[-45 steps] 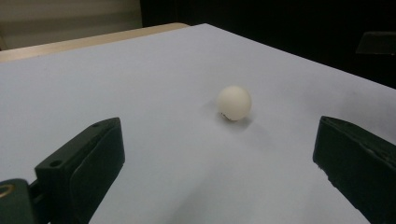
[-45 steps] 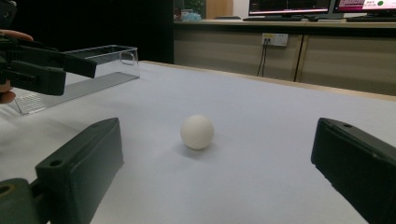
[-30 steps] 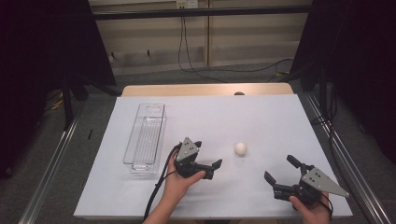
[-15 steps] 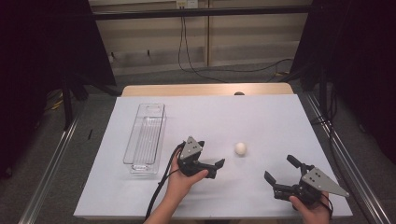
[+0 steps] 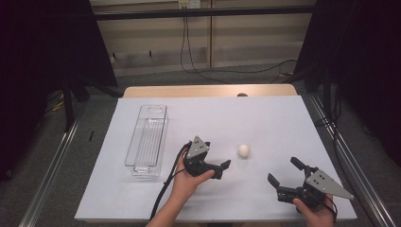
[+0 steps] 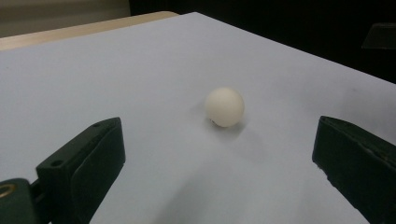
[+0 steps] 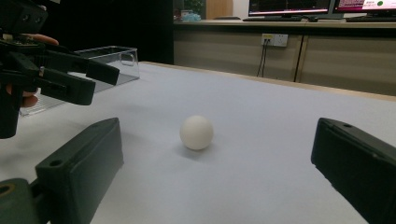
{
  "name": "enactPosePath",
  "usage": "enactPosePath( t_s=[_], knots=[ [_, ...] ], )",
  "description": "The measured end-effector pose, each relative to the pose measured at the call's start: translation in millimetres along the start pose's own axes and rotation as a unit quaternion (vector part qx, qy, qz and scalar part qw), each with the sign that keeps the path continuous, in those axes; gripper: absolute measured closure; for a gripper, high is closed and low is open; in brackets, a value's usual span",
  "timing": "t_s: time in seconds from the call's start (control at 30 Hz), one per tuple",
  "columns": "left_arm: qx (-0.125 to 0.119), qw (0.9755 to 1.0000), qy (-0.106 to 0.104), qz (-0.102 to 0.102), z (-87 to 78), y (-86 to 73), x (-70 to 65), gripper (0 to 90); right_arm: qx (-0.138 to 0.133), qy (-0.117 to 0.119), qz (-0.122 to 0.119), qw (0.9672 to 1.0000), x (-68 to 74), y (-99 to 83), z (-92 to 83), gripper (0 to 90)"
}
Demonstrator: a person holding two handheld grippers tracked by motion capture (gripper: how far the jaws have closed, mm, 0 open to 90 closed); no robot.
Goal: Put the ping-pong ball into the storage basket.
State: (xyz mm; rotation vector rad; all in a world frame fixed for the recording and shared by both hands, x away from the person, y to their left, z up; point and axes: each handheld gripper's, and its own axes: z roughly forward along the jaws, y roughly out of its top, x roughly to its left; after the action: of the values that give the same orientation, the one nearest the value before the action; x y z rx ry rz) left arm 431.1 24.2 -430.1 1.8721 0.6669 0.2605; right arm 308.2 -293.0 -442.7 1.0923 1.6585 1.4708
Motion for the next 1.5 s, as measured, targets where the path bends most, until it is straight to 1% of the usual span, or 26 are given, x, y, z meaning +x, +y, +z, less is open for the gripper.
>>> enactPosePath(
  t_s=[0.1, 0.13, 0.23, 0.27, 0.33, 0.4, 0.43, 0.47, 0.5, 0.57, 0.6, 0.63, 0.67, 0.77, 0.8, 0.93, 0.97, 1.03, 1.1, 1.13, 1.2, 1.27, 1.33, 1.4, 1.43, 1.5],
  knots=[
    [0.002, 1.0000, 0.002, -0.003, 1.6, 0.9, 0.1, 2.6, 0.001, 0.004, -0.005, 1.0000, -0.4, -0.1, -0.1, 1.7],
    [0.007, 1.0000, 0.003, 0.002, 1.7, 1.5, 0.4, 2.6, 0.002, 0.004, -0.004, 1.0000, -0.2, -0.1, -0.2, 1.7],
    [0.000, 1.0000, 0.000, -0.001, 4.2, 2.2, -0.1, 2.6, 0.001, 0.003, -0.003, 1.0000, -0.2, -0.1, -0.3, 1.8],
    [0.001, 1.0000, 0.000, 0.003, 4.4, 2.7, 0.2, 2.6, 0.002, 0.003, -0.003, 1.0000, -0.2, -0.2, -0.4, 1.7],
    [0.003, 1.0000, 0.004, 0.002, 5.3, 3.3, -0.7, 2.7, 0.001, 0.003, -0.005, 1.0000, -0.4, -0.2, -0.3, 1.7],
    [-0.001, 1.0000, -0.001, 0.001, 7.1, 2.6, -0.6, 2.7, 0.001, 0.004, -0.004, 1.0000, -0.2, -0.1, -0.3, 1.7],
    [0.004, 1.0000, 0.001, 0.001, 7.3, 2.5, -0.9, 2.7, 0.001, 0.003, -0.004, 1.0000, -0.3, -0.1, -0.2, 1.7],
    [0.001, 1.0000, -0.006, 0.002, 8.3, 1.8, -0.2, 2.7, 0.002, 0.004, -0.003, 1.0000, -0.1, -0.1, -0.3, 1.7],
    [0.004, 1.0000, 0.000, 0.001, 8.5, 1.7, -0.8, 2.7, 0.002, 0.004, -0.004, 1.0000, 0.0, -0.1, -0.3, 1.7],
    [0.000, 1.0000, -0.005, 0.000, 9.9, 1.5, -0.1, 2.7, 0.001, 0.003, -0.005, 1.0000, -0.3, -0.1, -0.3, 1.7],
    [0.009, 1.0000, 0.002, 0.003, 9.3, 2.2, -0.4, 2.8, 0.001, 0.003, -0.004, 1.0000, -0.2, -0.1, -0.2, 1.7],
    [0.009, 1.0000, 0.002, 0.002, 9.7, 2.2, -0.5, 2.8, 0.001, 0.003, -0.002, 1.0000, 0.0, 0.0, -0.2, 1.7],
    [0.004, 1.0000, 0.000, -0.001, 10.8, 1.8, -0.9, 2.8, 0.001, 0.003, -0.004, 1.0000, -0.2, -0.1, -0.2, 1.8],
    [0.004, 1.0000, -0.002, 0.006, 11.7, 2.2, 0.1, 2.9, 0.000, 0.002, -0.001, 1.0000, 0.1, 0.0, -0.1, 1.8],
    [0.009, 1.0000, 0.002, 0.002, 11.8, 3.0, -0.9, 2.9, -0.001, 0.001, -0.003, 1.0000, 0.0, 0.1, -0.1, 1.7],
    [0.011, 0.9999, 0.000, 0.007, 14.1, 5.5, -2.4, 2.9, 0.000, 0.002, -0.005, 1.0000, -0.5, -0.1, -0.3, 1.7],
    [0.009, 0.9999, -0.002, 0.004, 14.9, 6.0, -3.4, 2.9, -0.001, 0.002, -0.006, 1.0000, -0.7, -0.1, -0.3, 1.7],
    [0.009, 0.9999, -0.003, 0.009, 16.1, 6.9, -3.0, 2.9, -0.001, 0.002, -0.006, 1.0000, -0.6, 0.1, -0.2, 1.7],
    [0.008, 1.0000, -0.001, 0.004, 17.3, 7.2, -3.8, 2.8, 0.000, 0.003, -0.005, 1.0000, -0.4, 0.0, -0.4, 1.7],
    [0.012, 0.9999, 0.001, 0.006, 16.8, 7.7, -3.6, 2.8, 0.000, 0.003, -0.006, 1.0000, -0.5, 0.0, -0.4, 1.7],
    [0.005, 1.0000, -0.002, 0.004, 18.0, 8.0, -3.5, 2.9, 0.000, 0.004, -0.006, 1.0000, -0.6, 0.1, -0.5, 1.7],
    [0.009, 0.9999, -0.001, 0.006, 17.8, 8.7, -2.9, 2.9, -0.002, 0.003, -0.003, 1.0000, -0.5, 0.0, 0.0, 1.8],
    [0.006, 1.0000, 0.001, -0.001, 19.0, 9.3, -3.7, 2.9, -0.002, 0.000, -0.003, 1.0000, -0.5, 0.1, 0.0, 1.7],
    [0.007, 1.0000, -0.004, 0.004, 20.0, 9.7, -3.0, 2.9, -0.001, 0.003, -0.006, 1.0000, -0.4, 0.1, -0.2, 1.7],
    [0.010, 0.9999, 0.000, 0.006, 20.5, 10.3, -3.4, 2.9, -0.001, 0.003, -0.007, 1.0000, -0.5, 0.1, -0.3, 1.7],
    [0.008, 1.0000, -0.002, 0.004, 21.8, 10.5, -4.2, 2.9, -0.001, 0.002, -0.006, 1.0000, -0.6, 0.0, -0.3, 1.8]
  ],
)
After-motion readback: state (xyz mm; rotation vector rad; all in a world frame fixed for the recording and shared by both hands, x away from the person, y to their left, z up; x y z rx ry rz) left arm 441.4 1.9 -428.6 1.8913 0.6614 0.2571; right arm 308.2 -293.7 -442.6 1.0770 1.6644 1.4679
